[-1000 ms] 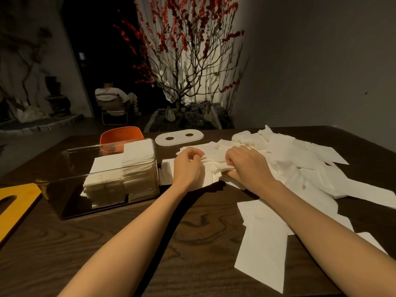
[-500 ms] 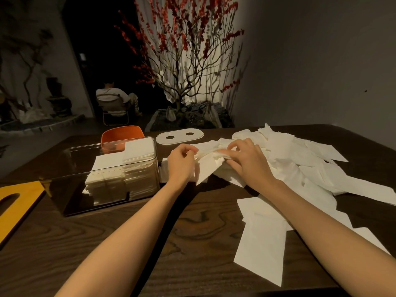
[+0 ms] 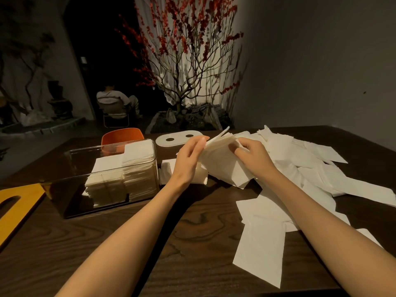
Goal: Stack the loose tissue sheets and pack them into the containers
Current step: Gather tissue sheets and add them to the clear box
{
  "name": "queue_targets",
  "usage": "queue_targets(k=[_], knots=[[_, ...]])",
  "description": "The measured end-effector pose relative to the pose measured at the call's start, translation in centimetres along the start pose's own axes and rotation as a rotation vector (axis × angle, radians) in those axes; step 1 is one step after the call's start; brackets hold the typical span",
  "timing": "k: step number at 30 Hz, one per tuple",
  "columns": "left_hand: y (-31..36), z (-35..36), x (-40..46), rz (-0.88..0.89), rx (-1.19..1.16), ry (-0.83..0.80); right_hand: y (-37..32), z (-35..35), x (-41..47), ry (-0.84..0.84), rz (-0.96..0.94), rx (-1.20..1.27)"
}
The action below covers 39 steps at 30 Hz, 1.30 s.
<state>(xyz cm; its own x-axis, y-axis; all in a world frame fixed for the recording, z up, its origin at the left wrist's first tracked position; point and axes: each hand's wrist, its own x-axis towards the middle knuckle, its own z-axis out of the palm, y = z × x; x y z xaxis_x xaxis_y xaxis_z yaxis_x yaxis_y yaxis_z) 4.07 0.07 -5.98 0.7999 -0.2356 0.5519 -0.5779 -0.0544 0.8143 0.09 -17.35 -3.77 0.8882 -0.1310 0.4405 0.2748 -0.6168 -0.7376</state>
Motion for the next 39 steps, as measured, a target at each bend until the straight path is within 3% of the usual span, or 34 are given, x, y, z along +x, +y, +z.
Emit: queue_targets(k=[12, 16, 23, 28, 33, 39], knots=[[-0.8, 0.1, -0.3, 0.276, 0.390, 0.084, -0.3, 0.2, 0.2, 0.026, 0.025, 0.060], [-0.4, 0.2, -0.2, 0.223, 0.291, 0.154, -0.9, 0.1, 0.0, 0.039, -0.053, 0.033], [0.2, 0.0, 0.0, 0.252, 0.259, 0.127, -1.6, 0.2, -0.6, 0.014, -0.208, 0.052], [1.7, 0.4, -0.5, 0.066, 0.210, 0.036, -1.6, 0.0, -0.7, -0.004, -0.165, 0.112], [2.0, 0.4, -0.5, 0.001, 0.091, -0.053, -1.6, -0.2, -0.5, -0.088, -0.034, 0.134], [1.5, 0.3, -0.1, -0.094, 0.099, -0.116, -1.7, -1.3, -0.7, -0.367, 0.148, 0.101]])
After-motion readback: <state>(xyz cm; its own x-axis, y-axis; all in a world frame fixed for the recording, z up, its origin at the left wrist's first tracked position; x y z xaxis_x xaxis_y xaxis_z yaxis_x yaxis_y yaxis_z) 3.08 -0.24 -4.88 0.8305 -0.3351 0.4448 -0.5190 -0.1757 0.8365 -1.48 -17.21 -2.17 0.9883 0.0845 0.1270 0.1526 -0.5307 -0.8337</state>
